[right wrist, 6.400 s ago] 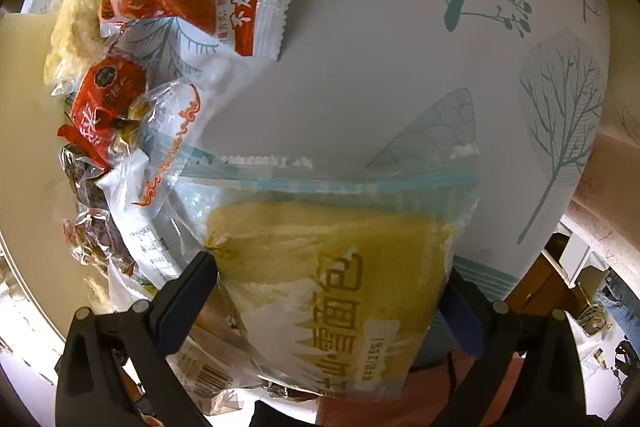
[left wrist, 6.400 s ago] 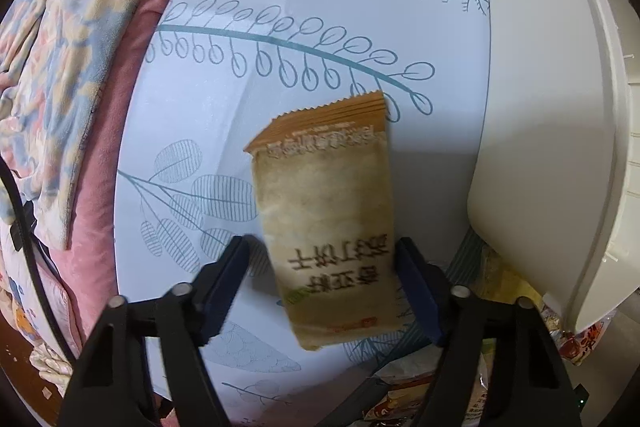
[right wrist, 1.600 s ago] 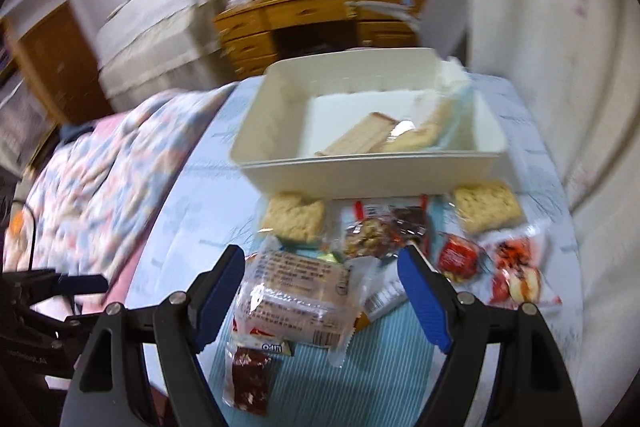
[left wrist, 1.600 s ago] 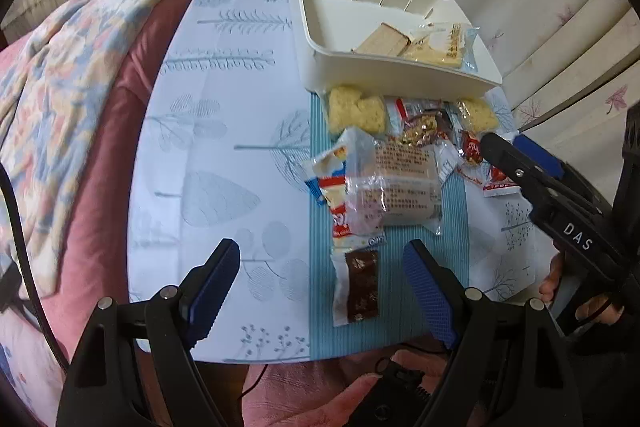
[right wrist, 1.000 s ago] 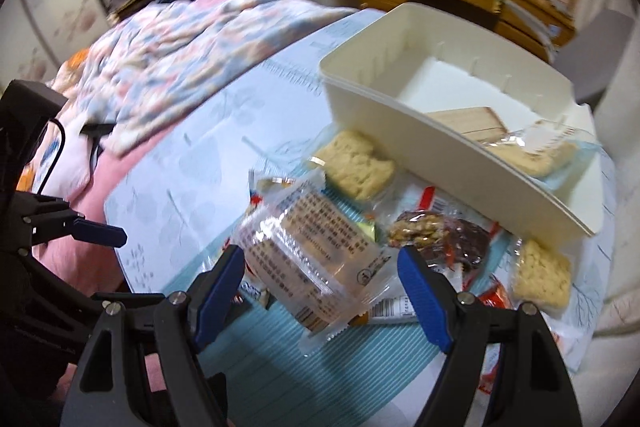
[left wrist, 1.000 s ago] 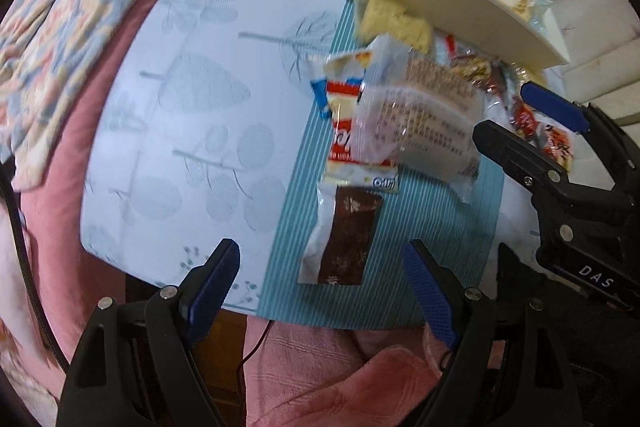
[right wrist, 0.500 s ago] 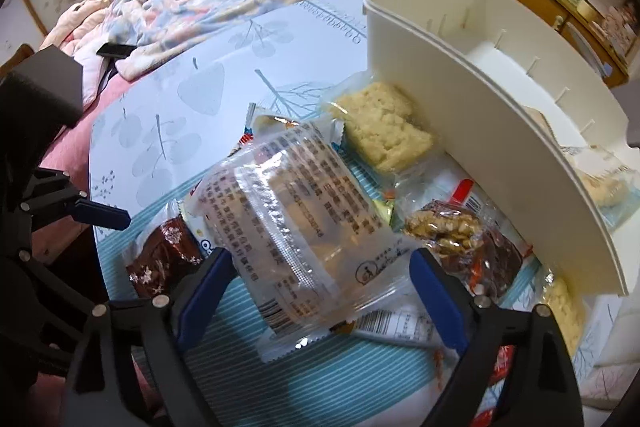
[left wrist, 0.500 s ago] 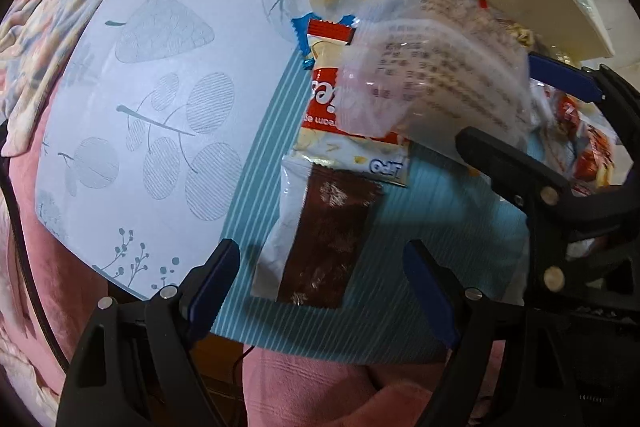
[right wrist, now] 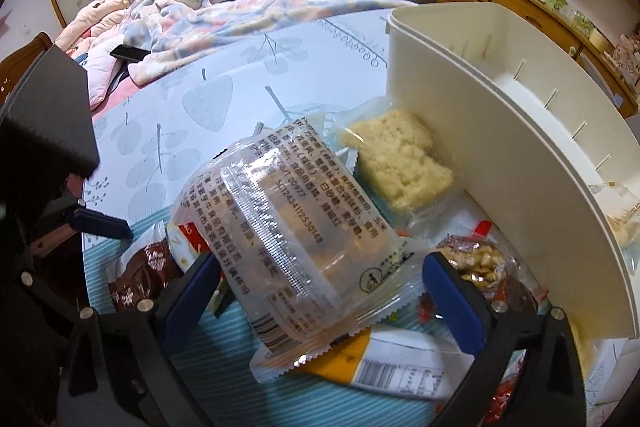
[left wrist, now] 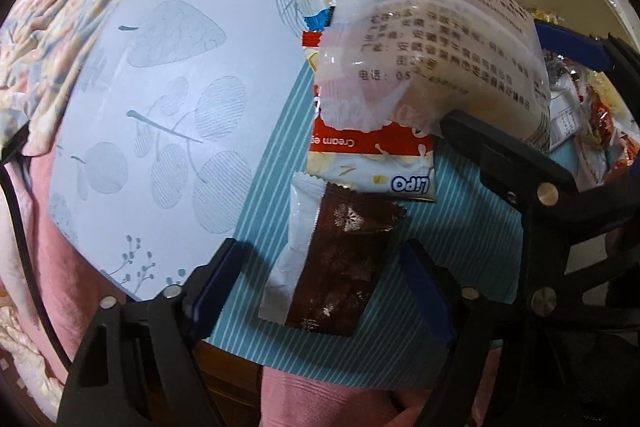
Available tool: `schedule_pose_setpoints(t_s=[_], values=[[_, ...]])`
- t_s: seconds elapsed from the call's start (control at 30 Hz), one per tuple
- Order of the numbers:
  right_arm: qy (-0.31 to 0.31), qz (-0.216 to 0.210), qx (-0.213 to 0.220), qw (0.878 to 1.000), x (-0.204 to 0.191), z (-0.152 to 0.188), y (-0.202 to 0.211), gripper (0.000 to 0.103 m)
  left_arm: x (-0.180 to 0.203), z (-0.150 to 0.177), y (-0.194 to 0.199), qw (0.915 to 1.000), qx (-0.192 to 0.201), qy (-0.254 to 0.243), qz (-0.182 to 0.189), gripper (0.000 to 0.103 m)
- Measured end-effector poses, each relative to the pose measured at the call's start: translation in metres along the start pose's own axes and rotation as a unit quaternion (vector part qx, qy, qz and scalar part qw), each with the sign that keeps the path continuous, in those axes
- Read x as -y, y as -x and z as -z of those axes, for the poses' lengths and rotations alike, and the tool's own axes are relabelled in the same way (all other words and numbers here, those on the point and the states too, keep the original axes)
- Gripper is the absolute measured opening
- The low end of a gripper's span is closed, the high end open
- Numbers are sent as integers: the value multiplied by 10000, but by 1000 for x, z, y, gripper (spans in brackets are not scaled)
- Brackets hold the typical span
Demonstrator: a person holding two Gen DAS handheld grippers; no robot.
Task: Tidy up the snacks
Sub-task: 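Grasp the brown chocolate packet with the left tool while the right tool grasps the clear pastry bag, then carry the brown chocolate packet toward the tray with the left tool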
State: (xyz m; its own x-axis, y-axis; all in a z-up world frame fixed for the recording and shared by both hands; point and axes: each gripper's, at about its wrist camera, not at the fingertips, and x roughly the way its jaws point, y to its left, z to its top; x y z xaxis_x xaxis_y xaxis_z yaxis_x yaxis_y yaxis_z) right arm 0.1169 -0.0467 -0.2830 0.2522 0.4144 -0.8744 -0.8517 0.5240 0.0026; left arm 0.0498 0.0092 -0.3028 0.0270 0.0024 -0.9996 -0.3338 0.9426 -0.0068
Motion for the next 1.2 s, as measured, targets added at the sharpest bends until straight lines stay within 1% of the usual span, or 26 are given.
schedule_pose_setpoints(t_s=[0.03,0.07,0.1,0.13,0.17,0.2,0.23,0.3,0.37,0.4,0.43,0.47,0.5,0.53,0.7,0.8,0.9,1.0,1.07,1.1,1.17,1.2], values=[[-2,5,2,10000,0,1,1,101,2,1,1,10000,42,-1,-3,69],[-1,14,4,10000,-1,0,0,101,3,2,3,10000,93,5,-5,65],[7,5,11,10000,-1,0,1,99,6,5,4,9999,119,10,-7,58],[19,-10,10,10000,-1,0,0,97,7,5,4,9999,144,19,-3,53],[43,-30,8,10000,-3,-1,0,95,8,5,5,9999,166,39,3,51],[66,-65,1,10000,-4,-1,-1,92,8,6,6,9998,198,62,2,45],[93,-119,-15,9999,-6,-2,-1,85,7,6,7,9997,208,92,9,42],[25,-299,-138,9995,-7,-1,-3,77,9,5,9,9997,222,137,20,39],[-2,-292,-138,9995,-9,-1,-2,72,10,5,9,9996,216,186,68,38],[9,-303,-150,9994,-10,0,-1,68,13,5,9,9995,207,206,91,38],[1,-327,-153,9993,-11,0,-1,63,9,4,11,9995,196,224,112,37],[-29,-372,-159,9992,-10,0,0,60,6,4,13,9994,181,246,141,37],[-42,-384,-164,9991,-11,1,2,54,2,4,13,9994,165,251,166,37],[-48,-382,-162,9991,-12,2,3,51,-5,7,17,9994,155,245,180,37],[-193,-367,-189,9990,-14,4,5,48,-14,11,21,9992,124,303,242,37],[-384,-467,-214,9979,-10,5,9,47,-32,6,23,9989,200,326,262,37],[-597,-598,-213,9962,-7,6,13,45,-43,6,31,9985,266,377,280,37],[-774,-661,-208,9946,-4,6,18,44,-48,6,42,9976,340,407,439,37],[-929,-742,-129,9928,0,8,24,42,-50,7,51,9970,389,432,509,37],[-986,-777,-109,9920,1,9,25,38,-54,7,54,9966,411,444,552,37],[-1096,-826,-71,9905,3,10,30,17,-58,5,62,9957,464,474,647,37],[-1152,-863,-32,9896,4,11,33,13,-60,3,66,9951,499,482,698,37]])
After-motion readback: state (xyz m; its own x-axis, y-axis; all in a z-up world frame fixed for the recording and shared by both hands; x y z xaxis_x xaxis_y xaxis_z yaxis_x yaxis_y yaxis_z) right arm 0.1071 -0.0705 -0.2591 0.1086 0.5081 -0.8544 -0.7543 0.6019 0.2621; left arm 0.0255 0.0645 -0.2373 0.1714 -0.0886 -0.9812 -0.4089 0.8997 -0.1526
